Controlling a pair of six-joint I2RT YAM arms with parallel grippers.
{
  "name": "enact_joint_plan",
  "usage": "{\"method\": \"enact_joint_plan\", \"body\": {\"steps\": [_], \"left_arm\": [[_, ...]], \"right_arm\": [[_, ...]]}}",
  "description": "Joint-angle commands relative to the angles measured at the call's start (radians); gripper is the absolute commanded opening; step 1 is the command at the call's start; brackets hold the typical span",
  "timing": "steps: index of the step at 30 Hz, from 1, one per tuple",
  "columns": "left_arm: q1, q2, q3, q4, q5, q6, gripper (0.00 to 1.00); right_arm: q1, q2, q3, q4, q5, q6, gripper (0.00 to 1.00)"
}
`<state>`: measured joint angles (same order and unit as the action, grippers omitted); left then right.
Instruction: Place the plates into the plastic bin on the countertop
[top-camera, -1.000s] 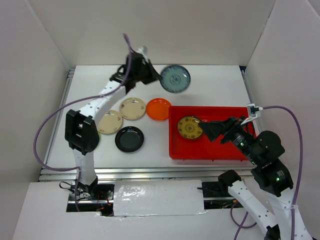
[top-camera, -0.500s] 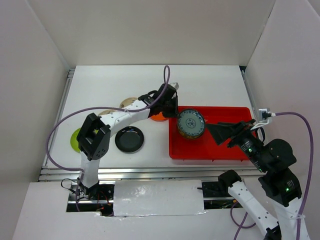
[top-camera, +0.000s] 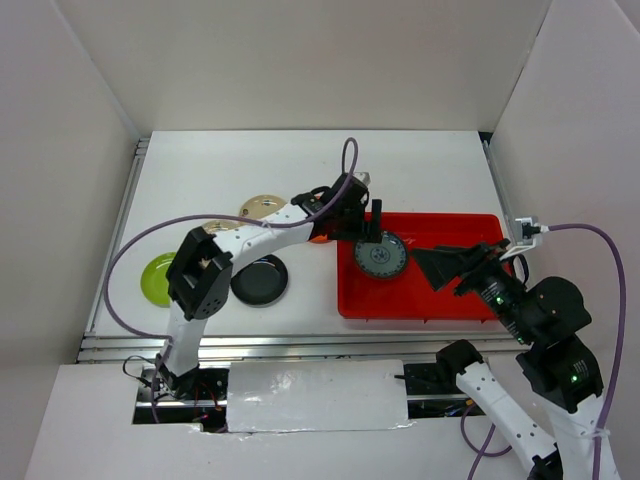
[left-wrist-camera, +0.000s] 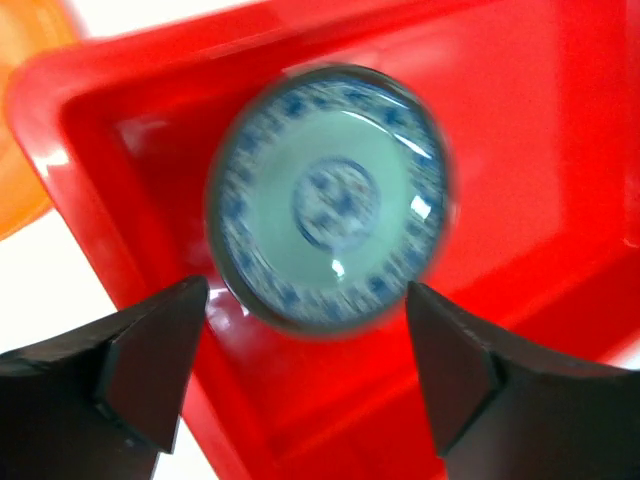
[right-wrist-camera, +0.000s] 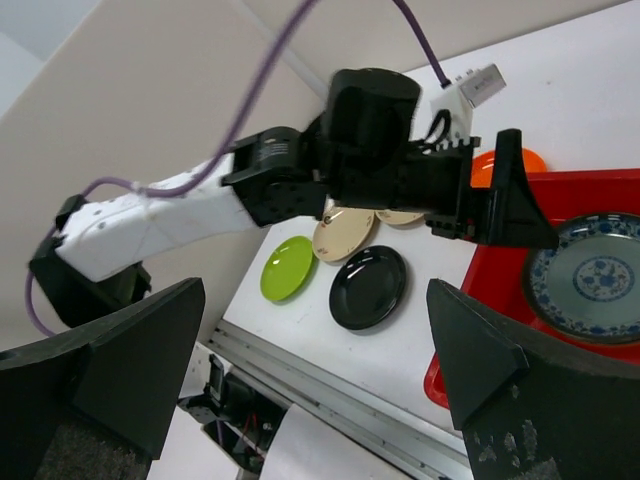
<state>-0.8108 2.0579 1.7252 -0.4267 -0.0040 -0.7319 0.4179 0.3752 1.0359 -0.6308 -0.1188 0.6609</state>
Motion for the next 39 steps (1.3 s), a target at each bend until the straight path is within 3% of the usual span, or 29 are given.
{"method": "enact_joint_plan", "body": {"steps": [1,4,7,10,13,18,22,26,33,39], "left_arm": [[-0.037,-0.204,-0.006,0.005,-0.085,0.023,0.97],[-0.031,-0.333,-0.062,-0.027,-0.212,0.020,0.99],[0.060,-0.451,-0.171,-0.088,-0.315,-0.035,0.99],[0.255,-0.567,-0.315,-0.133,-0.329,-0.112,0.99],[0.518,-0.694,-0.481,-0.185,-0.338,-0.190,0.99],[0.879,-0.875,-0.699,-0.237,-0.311,-0.198,0.99],[1.060,-1.016,-0.788,-0.280,-0.303,-0.190,0.99],[1.188,-1.130,-0.846,-0.276,-0.239,-0.120,0.99],[1.373,-1.055,-0.929,-0.265,-0.110,-0.066,0.99],[1.398,-1.179,-1.024,-0.251,-0.030,-0.099,0.99]], "right_arm": [[-0.007,0.025,-0.005,0.034,-0.022,-0.015,1.00],[-0.007,0.031,-0.033,0.071,-0.035,-0.009,1.00],[-0.008,0.042,-0.066,0.108,-0.057,-0.006,1.00],[-0.005,0.067,-0.100,0.147,-0.097,-0.009,1.00],[-0.005,0.111,-0.151,0.215,-0.145,-0.018,1.00],[-0.005,0.208,-0.200,0.301,-0.228,-0.023,1.00],[-0.004,0.278,-0.227,0.385,-0.324,-0.017,1.00],[-0.001,0.298,-0.247,0.421,-0.354,-0.021,1.00],[0.001,0.295,-0.275,0.444,-0.403,-0.041,1.00],[-0.001,0.277,-0.286,0.438,-0.430,-0.076,1.00]]}}
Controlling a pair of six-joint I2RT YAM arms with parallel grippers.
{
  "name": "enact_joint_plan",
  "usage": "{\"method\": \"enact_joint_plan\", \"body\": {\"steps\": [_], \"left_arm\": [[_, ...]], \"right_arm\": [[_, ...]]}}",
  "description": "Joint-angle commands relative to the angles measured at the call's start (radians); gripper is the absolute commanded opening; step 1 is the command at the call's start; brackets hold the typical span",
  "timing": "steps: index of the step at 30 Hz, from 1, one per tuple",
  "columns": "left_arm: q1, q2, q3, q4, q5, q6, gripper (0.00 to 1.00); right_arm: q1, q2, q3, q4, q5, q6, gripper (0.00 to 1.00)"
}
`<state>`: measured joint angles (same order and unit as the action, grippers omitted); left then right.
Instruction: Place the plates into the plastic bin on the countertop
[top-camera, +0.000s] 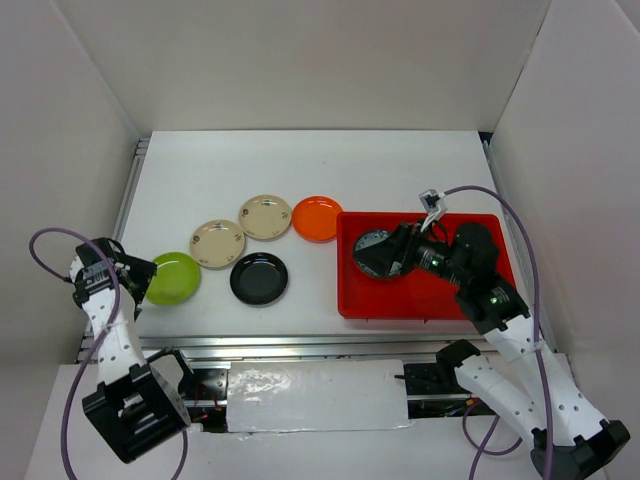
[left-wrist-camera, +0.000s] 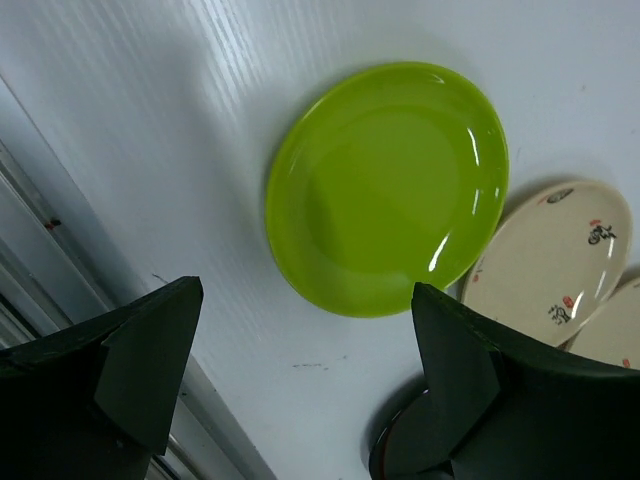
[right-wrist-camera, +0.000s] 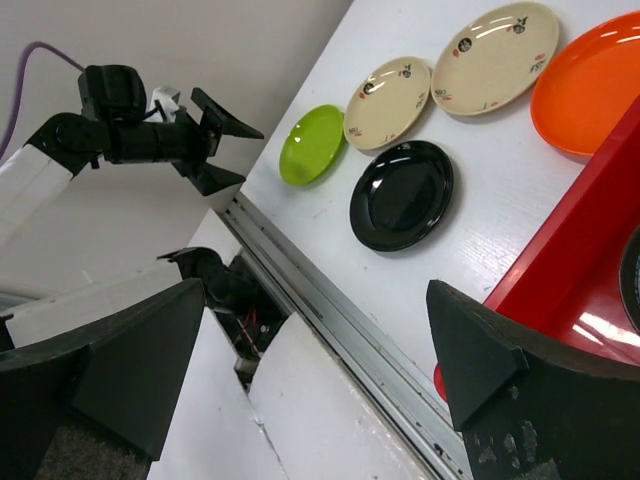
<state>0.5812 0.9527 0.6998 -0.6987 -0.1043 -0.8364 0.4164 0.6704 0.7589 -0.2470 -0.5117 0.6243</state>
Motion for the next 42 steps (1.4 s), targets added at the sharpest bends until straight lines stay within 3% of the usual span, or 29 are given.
{"method": "enact_joint_plan", "body": {"steps": [1,18,23,34,37,40,42], "left_arm": [[0.006,-0.094,-0.011,0.016,0.072,0.005,0.99],[-0.012,0.009,-0.092,0.053,0.023,-0.118,0.99],[-0.012,0.052,-0.126,0.142,0.000,-0.153,0.99],[-0.037,0.262,-0.178,0.318,-0.028,-0.225,0.98],[-0.046,0.294,-0.183,0.332,-0.046,-0.234,0.94],[-0.049,0.299,-0.194,0.344,-0.051,-0.239,0.79],[-0.047,0.285,-0.198,0.346,-0.055,-0.244,0.54]], "right_arm": [[0.001,-0.020,-0.013,0.055,-0.037,-0.040,1.00],[-0.051,0.031,-0.059,0.150,-0.177,-0.040,1.00],[-0.087,0.043,-0.079,0.193,-0.238,-0.020,1.00],[-0.087,0.049,-0.067,0.164,-0.209,-0.040,1.00],[-0.088,0.047,-0.061,0.149,-0.194,-0.046,1.00],[-0.087,0.046,-0.056,0.138,-0.183,-0.052,1.00],[-0.087,0.044,-0.053,0.134,-0.179,-0.051,1.00]]}}
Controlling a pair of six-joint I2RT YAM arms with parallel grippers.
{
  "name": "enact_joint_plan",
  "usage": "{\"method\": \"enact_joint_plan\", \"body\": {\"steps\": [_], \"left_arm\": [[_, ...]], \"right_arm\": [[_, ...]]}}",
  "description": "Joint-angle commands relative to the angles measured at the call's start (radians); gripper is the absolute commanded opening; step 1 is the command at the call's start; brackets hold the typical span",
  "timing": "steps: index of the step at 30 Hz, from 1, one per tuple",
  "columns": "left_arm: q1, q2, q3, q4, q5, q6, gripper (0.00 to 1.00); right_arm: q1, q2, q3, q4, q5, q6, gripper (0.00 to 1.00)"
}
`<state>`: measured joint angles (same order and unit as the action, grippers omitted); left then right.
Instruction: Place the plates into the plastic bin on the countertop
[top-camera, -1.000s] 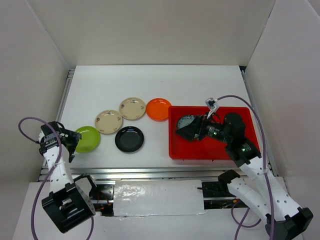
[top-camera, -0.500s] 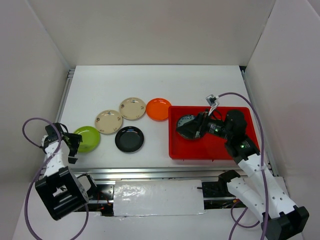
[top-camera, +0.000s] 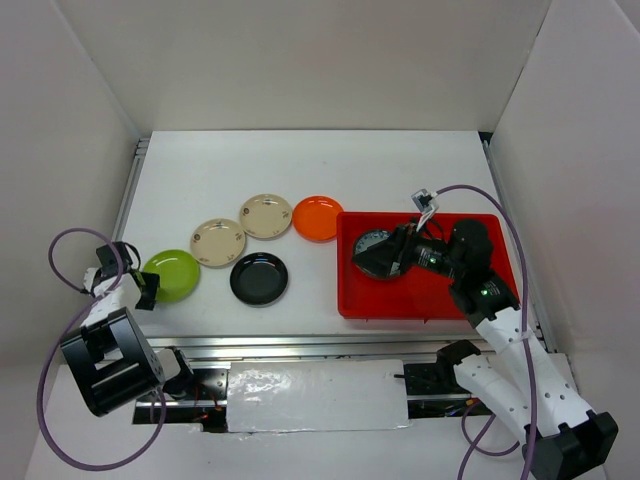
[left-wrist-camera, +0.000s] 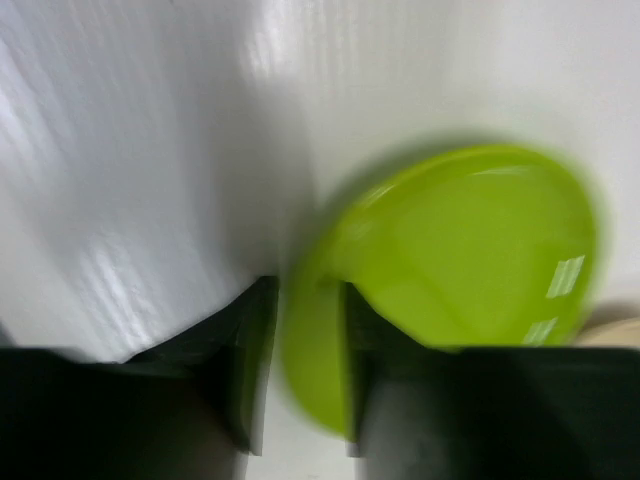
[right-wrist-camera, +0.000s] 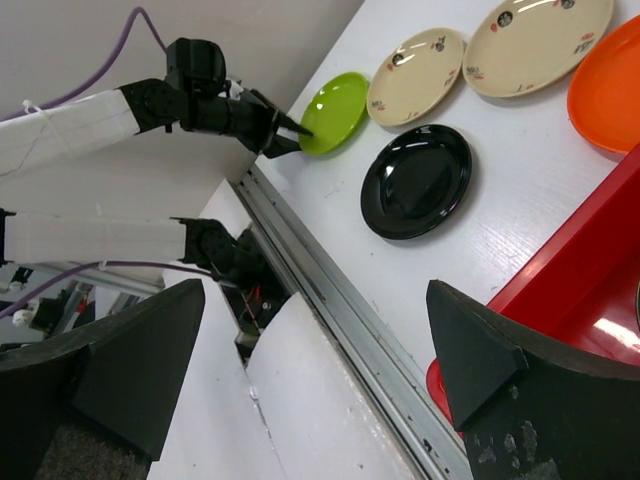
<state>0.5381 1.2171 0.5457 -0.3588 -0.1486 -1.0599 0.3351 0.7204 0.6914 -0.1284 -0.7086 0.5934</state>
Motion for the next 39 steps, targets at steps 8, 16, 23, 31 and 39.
{"method": "enact_joint_plan", "body": {"steps": [8,16,23,31,39], "left_arm": [[0.040,-0.028,-0.038,-0.026,0.000,-0.005,0.09],[0.068,-0.255,0.068,-0.115,0.003,0.035,0.00],[-0.050,-0.378,0.290,-0.082,0.119,0.141,0.00],[-0.453,-0.137,0.488,0.033,0.276,0.153,0.00],[-0.957,0.256,0.718,0.251,0.325,0.179,0.00]], "right_arm": [[-0.008,-0.021,0.023,-0.005,0.046,-0.023,1.00],[-0.011,-0.041,0.040,-0.034,0.095,-0.018,1.00],[-0.051,-0.084,0.075,-0.092,0.242,0.060,1.00],[-0.091,-0.116,0.243,-0.309,0.501,0.028,1.00],[-0.110,-0.168,0.388,-0.497,0.790,0.022,1.00]]}}
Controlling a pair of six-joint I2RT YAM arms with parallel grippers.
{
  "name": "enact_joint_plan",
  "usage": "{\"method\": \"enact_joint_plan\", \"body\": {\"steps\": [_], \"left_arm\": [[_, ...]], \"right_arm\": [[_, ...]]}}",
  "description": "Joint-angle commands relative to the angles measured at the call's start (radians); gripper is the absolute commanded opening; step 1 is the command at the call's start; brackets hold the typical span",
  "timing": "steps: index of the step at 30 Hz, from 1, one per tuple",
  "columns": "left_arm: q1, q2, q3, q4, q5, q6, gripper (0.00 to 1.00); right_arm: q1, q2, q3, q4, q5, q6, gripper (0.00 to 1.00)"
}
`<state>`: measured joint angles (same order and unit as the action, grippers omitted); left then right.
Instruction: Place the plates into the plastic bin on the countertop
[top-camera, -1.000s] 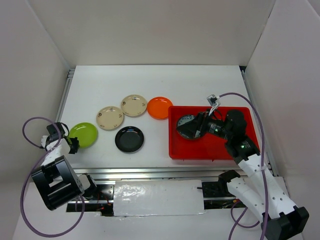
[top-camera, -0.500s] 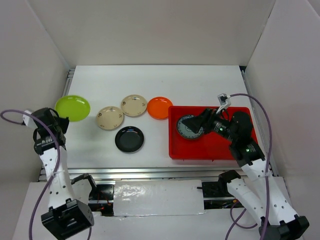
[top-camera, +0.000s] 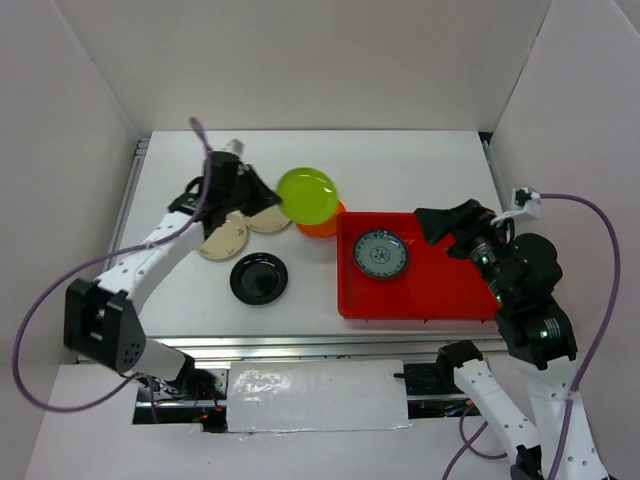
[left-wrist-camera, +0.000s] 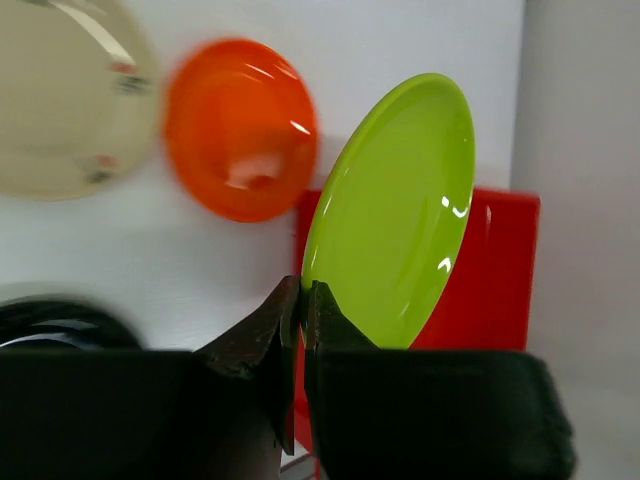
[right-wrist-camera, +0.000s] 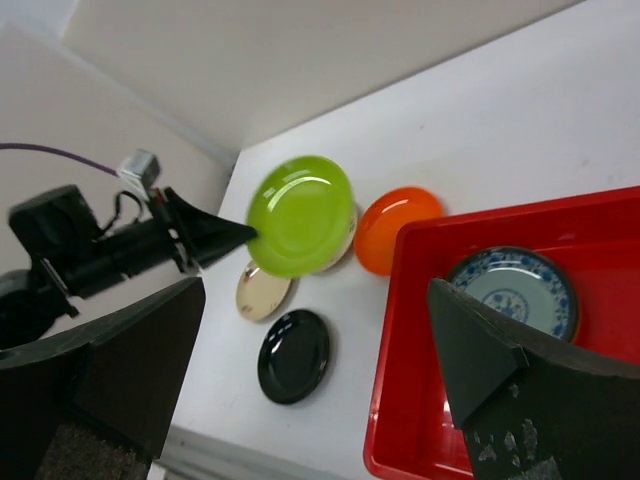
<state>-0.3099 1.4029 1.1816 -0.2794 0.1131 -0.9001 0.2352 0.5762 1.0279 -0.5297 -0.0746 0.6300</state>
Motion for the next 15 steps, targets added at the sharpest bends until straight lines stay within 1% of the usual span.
{"method": "enact_joint_plan", "body": {"steps": [1,2,3,4,5,6,7,9,13,15], "left_arm": [[-0.136,0.105,0.101,0.195,0.069,0.024,0.00],[-0.179,0.141,0.160,0.206,0.092,0.030,0.00],[-0.199,0.231,0.196,0.191,0.102,0.033,0.00],[-0.218,0.275,0.226,0.186,0.112,0.039,0.00],[-0.250,0.316,0.290,0.184,0.120,0.041,0.00],[-0.265,0.393,0.318,0.165,0.119,0.043,0.00],[-0.293,0.424,0.349,0.148,0.112,0.044,0.00],[-0.314,0.481,0.363,0.140,0.103,0.040,0.00],[-0.368,0.516,0.348,0.177,0.076,0.043,0.00],[-0.402,0.542,0.366,0.166,0.059,0.046,0.00]], "right_arm": [[-0.010,-0.033,0.057,-0.099,0.162,-0.012,1.00],[-0.010,-0.036,0.063,-0.104,0.170,-0.012,1.00],[-0.011,-0.035,0.067,-0.116,0.171,-0.009,1.00],[-0.010,-0.032,0.072,-0.121,0.171,-0.007,1.00],[-0.013,-0.026,0.080,-0.127,0.164,-0.006,1.00],[-0.014,-0.026,0.083,-0.141,0.159,-0.006,1.00],[-0.013,-0.026,0.083,-0.145,0.148,-0.004,1.00],[-0.014,-0.032,0.077,-0.150,0.145,-0.006,1.00],[-0.016,-0.044,0.063,-0.161,0.145,-0.012,1.00],[-0.016,-0.047,0.058,-0.156,0.138,-0.015,1.00]]}}
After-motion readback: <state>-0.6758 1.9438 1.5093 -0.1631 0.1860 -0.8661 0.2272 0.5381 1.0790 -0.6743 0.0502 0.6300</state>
